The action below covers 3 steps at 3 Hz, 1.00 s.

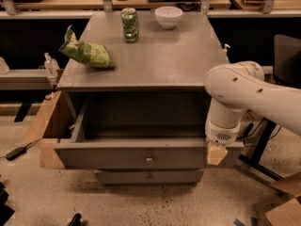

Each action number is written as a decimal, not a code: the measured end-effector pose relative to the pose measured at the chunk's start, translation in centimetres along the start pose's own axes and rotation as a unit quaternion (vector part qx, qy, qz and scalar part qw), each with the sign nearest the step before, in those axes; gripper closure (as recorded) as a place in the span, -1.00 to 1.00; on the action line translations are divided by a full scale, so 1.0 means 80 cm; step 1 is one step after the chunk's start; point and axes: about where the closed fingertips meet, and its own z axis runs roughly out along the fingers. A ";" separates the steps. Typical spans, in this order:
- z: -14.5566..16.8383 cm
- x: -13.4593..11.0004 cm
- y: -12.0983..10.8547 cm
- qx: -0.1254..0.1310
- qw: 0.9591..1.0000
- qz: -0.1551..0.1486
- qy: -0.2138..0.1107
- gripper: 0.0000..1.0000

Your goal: Open top drawer

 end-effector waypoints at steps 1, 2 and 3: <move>-0.017 0.006 0.025 -0.005 1.000 0.018 0.023 0.76; -0.039 0.010 0.051 -0.002 0.998 0.040 0.043 1.00; -0.047 0.013 0.057 0.001 0.998 0.048 0.048 0.72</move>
Offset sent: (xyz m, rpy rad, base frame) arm -0.0703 0.0015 0.0747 -0.1815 0.0274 -0.1368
